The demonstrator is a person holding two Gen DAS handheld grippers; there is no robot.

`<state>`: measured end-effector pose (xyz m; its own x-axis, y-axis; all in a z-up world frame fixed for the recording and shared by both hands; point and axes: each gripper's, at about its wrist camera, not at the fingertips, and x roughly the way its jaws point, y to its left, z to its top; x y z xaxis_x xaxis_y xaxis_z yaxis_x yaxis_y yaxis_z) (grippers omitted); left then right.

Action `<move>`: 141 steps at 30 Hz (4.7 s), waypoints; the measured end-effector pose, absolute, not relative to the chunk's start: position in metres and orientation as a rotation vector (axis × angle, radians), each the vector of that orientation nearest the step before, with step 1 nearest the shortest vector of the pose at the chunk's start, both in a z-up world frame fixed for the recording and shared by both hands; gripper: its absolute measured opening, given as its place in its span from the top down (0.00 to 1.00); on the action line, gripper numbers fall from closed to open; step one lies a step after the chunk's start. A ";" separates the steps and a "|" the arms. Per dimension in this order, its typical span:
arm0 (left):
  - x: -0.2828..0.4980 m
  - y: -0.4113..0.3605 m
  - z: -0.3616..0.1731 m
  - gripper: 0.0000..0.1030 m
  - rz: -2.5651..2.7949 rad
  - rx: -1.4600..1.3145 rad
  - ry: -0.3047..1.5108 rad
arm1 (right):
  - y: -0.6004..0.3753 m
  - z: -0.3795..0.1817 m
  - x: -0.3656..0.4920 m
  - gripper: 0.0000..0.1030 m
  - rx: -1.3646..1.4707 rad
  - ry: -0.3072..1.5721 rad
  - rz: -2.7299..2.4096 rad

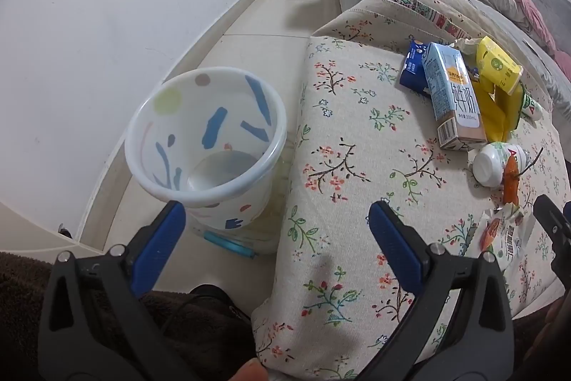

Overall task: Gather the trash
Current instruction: 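Grasp the nut snack bag with the right gripper and lift it, then grasp the milk carton with the left gripper while the right gripper holds the snack bag, then carry the milk carton and snack bag to the white bin and release both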

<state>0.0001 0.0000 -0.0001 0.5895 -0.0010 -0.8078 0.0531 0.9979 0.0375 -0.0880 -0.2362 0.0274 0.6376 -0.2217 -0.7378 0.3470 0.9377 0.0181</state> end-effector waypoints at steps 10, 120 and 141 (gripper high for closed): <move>0.000 0.000 -0.001 0.01 -0.033 0.056 0.942 | -0.237 0.027 -0.088 0.00 0.168 0.820 -0.325; 0.062 -0.091 0.001 0.44 -0.404 -0.123 0.931 | -0.294 0.028 -0.093 0.12 0.300 0.785 -0.399; 0.045 0.011 0.010 0.44 -0.280 -0.188 0.902 | -0.201 0.051 -0.049 0.12 0.171 0.761 -0.213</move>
<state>0.0453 0.0108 0.0102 0.5871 -0.3169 -0.7449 0.1601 0.9475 -0.2769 -0.0494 -0.2015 0.0505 0.7044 -0.1293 -0.6979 0.2526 0.9645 0.0763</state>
